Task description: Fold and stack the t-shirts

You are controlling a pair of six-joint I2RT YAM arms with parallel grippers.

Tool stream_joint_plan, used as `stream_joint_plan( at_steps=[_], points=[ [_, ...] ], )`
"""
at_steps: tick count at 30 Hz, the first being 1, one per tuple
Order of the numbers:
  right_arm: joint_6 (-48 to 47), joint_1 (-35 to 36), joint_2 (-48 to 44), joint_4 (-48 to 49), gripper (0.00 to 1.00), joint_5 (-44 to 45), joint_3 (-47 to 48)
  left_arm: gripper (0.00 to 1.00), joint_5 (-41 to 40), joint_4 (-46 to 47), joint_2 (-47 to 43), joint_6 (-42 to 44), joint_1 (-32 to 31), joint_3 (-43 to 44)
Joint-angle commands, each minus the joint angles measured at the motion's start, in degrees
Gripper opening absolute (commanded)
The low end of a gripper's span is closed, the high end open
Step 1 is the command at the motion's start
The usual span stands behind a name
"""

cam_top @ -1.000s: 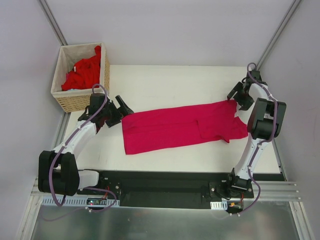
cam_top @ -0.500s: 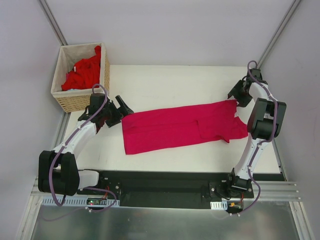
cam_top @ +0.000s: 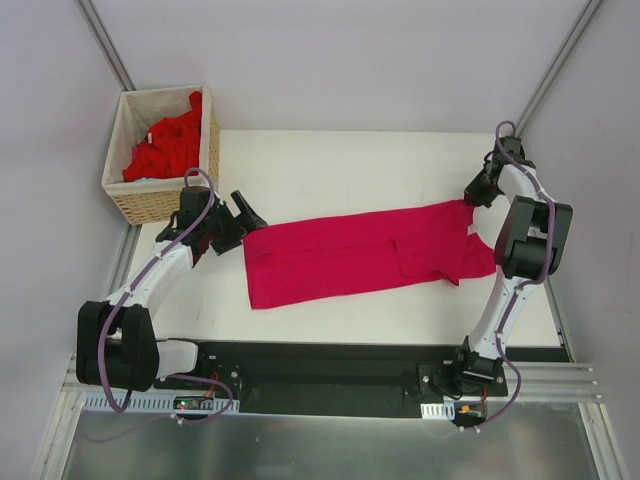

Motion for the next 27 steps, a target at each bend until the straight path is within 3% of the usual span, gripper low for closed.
stream_joint_plan(
  at_steps=[1,12,14,15,18,21,27],
  points=[
    [0.5,-0.1,1.0,-0.9,0.01,1.9,4.7,0.99,0.2,-0.5,0.2,0.3,-0.5,0.1],
    [0.3,-0.5,6.0,-2.9,0.02,4.0,10.3,0.99,0.2,-0.6,1.0,0.4,-0.5,0.5],
    [0.0,-0.5,6.3,-2.6,0.14,3.9,10.1,0.99,0.2,-0.6,1.1,0.4,-0.5,0.6],
    [-0.4,-0.5,6.3,-2.3,0.34,3.7,10.1,0.99,0.3,-0.5,1.2,0.4,-0.5,0.6],
    [-0.3,-0.5,5.4,-2.0,0.69,3.6,9.5,0.99,0.7,-0.5,1.4,0.4,-0.5,0.5],
    [-0.6,-0.1,0.5,-0.7,0.84,5.3,7.0,0.99,0.8,-0.5,0.9,0.5,-0.6,0.2],
    [-0.8,3.2,-12.4,-0.9,0.87,6.1,-0.9,0.99,0.9,-0.4,1.0,0.4,-1.3,0.4]
  ],
)
